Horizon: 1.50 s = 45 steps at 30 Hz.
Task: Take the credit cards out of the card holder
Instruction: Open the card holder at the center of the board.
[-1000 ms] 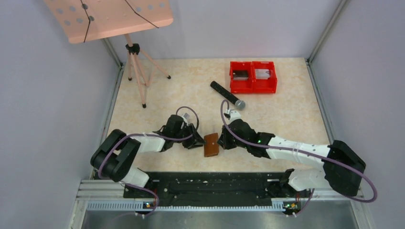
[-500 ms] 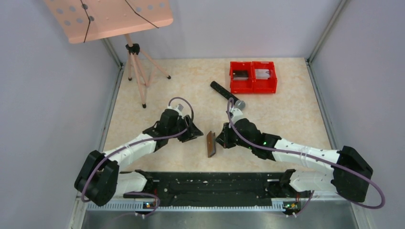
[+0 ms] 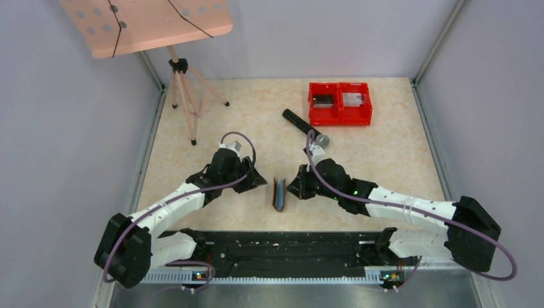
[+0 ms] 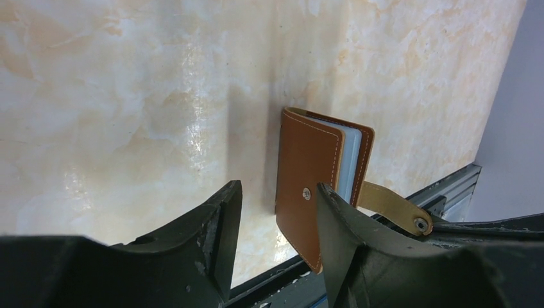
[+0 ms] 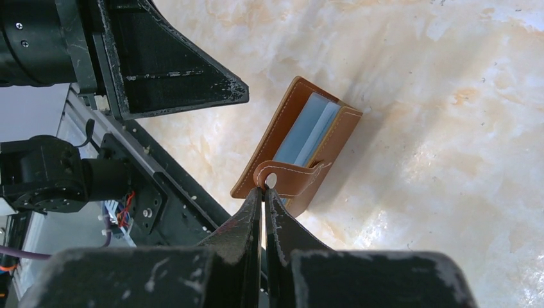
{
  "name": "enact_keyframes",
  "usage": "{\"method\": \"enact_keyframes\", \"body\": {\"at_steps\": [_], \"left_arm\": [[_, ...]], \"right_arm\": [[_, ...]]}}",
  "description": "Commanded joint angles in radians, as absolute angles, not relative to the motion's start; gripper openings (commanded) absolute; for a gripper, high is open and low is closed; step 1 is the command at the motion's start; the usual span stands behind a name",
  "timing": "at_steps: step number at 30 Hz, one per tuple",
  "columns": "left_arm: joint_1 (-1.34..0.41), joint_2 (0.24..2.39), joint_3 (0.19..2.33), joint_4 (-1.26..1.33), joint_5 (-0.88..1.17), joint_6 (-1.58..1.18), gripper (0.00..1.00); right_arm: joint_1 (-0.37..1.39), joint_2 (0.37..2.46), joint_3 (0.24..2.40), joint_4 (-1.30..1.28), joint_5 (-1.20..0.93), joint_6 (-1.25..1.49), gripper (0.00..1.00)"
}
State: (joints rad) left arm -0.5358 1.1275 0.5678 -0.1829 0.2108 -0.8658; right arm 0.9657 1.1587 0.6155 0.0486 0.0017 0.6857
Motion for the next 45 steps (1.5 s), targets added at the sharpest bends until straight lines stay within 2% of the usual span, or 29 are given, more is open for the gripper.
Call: {"method": "enact_keyframes", "body": {"at_steps": [1, 19, 24, 30, 38, 45], "left_arm": [[-0.537, 1.099, 0.598, -0.187, 0.194, -0.845, 0.51], [-0.537, 1.057, 0.616, -0.171, 0.230, -0.853, 0.50], [-0.538, 1.041, 0.596, -0.168, 0.231, -0.855, 0.50], [-0.537, 1.072, 0.591, -0.150, 0.245, -0.859, 0.48], [-0.537, 1.144, 0.588, -0.152, 0.265, -0.860, 0.47], [-0.538, 1.171, 0.566, -0.047, 0.335, -0.887, 0.46]], "right_arm": [[0.960, 1.151, 0.604, 0.086, -0.005, 0.705, 0.00], [0.953, 1.200, 0.682, 0.108, -0.043, 0.667, 0.00], [0.946, 1.200, 0.651, 0.125, -0.066, 0.685, 0.00], [0.925, 1.181, 0.616, 0.047, 0.023, 0.706, 0.00], [0.839, 1.114, 0.461, -0.029, 0.067, 0.778, 0.00], [0.835, 1.085, 0.415, -0.039, 0.079, 0.785, 0.00]]}}
